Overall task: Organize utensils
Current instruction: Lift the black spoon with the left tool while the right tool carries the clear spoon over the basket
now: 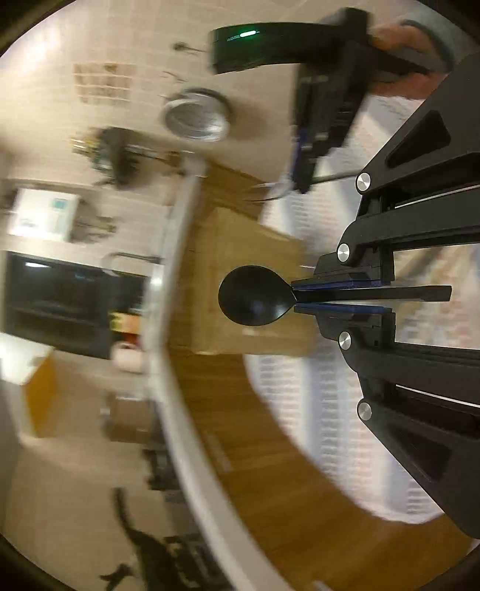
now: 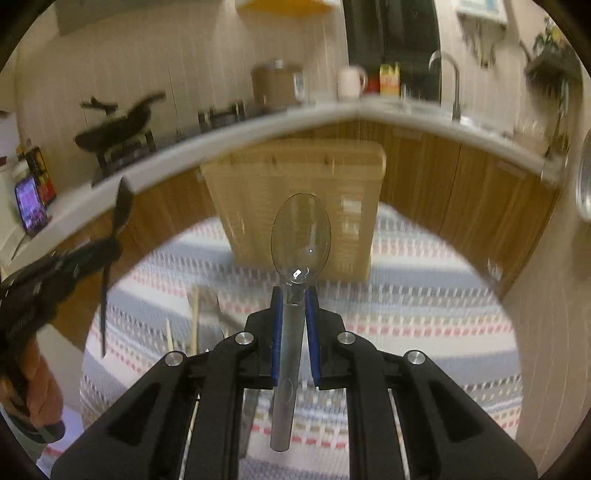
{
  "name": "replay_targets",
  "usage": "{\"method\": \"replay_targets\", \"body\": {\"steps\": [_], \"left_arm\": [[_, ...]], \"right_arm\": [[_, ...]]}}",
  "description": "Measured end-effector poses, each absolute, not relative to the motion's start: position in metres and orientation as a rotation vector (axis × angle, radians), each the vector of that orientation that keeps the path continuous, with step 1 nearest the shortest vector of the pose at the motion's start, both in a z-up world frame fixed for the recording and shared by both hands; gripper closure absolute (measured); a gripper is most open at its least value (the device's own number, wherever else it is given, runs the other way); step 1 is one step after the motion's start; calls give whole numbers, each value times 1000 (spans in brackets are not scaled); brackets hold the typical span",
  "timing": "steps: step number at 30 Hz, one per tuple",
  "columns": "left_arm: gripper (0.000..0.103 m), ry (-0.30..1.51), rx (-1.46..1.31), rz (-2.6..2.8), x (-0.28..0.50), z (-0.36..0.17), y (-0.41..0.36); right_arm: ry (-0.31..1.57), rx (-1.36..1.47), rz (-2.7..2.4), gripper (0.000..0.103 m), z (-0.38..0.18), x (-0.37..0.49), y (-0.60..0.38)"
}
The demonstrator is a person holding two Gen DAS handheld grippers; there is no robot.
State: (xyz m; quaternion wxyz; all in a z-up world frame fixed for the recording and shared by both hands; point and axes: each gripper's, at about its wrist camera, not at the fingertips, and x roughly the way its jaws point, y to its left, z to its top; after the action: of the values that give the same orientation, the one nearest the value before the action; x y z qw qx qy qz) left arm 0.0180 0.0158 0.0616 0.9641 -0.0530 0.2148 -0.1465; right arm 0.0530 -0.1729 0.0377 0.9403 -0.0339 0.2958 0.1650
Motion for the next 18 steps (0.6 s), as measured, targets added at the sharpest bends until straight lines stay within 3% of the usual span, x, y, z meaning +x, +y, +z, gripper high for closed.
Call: {"method": "replay_targets", "body": {"steps": [9, 18], "left_arm": [[99, 122, -169, -280, 61, 121, 11], [98, 75, -272, -355, 127, 122, 16]], "right_arm": [[264, -56, 239, 93, 116, 74, -173], [161, 38, 120, 93, 138, 156, -183]]}}
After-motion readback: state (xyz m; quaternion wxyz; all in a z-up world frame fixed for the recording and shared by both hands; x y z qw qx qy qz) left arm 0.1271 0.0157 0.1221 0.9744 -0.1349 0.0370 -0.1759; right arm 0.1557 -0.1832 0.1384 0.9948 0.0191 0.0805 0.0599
